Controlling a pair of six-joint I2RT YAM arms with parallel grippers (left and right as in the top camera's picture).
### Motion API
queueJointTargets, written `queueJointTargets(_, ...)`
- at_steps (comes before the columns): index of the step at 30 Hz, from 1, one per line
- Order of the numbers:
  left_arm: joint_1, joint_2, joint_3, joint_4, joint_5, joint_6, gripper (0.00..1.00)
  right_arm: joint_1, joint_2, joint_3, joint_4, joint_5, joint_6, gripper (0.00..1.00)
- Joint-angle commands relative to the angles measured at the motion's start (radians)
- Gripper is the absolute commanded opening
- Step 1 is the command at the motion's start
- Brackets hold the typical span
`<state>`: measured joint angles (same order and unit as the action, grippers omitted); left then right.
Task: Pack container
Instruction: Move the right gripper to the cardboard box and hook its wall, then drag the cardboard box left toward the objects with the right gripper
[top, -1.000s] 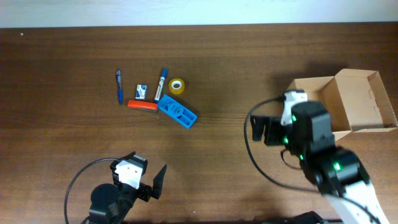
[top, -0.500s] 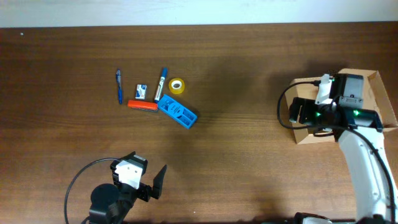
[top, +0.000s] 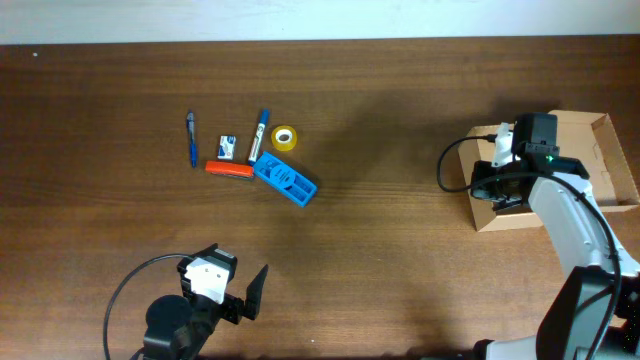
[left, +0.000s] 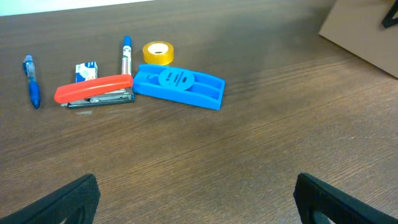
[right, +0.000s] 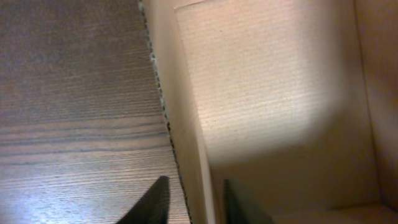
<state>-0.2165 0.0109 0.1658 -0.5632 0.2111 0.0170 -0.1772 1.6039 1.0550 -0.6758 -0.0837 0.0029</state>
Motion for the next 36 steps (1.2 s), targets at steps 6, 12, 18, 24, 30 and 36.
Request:
queueJointTargets(6,0.004,-0.006,-0.002,0.003,-0.002,-0.01,0.99,-0.006,0.005,0.017,-0.013,-0.004,0.005,0.04)
queueJointTargets(12,0.004,-0.006,-0.002,0.003,-0.002,-0.01,1.0,0.062,-0.024,0.024,-0.074,-0.071,0.004,0.04)
queueJointTargets(18,0.004,-0.006,-0.002,0.003,-0.002,-0.01,0.99,0.266,-0.079,0.079,-0.097,-0.063,0.016,0.04)
queueJointTargets(24,0.004,-0.006,-0.002,0.003,-0.002,-0.01,1.0,0.449,-0.079,0.158,-0.122,-0.062,0.015,0.04)
queueJointTargets(30,0.004,-0.006,-0.002,0.003,-0.002,-0.01,1.0,0.663,-0.078,0.159,-0.123,-0.039,-0.056,0.04)
queueJointTargets(36,0.004,-0.006,-0.002,0.003,-0.002,-0.01,1.0,0.756,-0.077,0.159,-0.218,-0.037,-0.246,0.04)
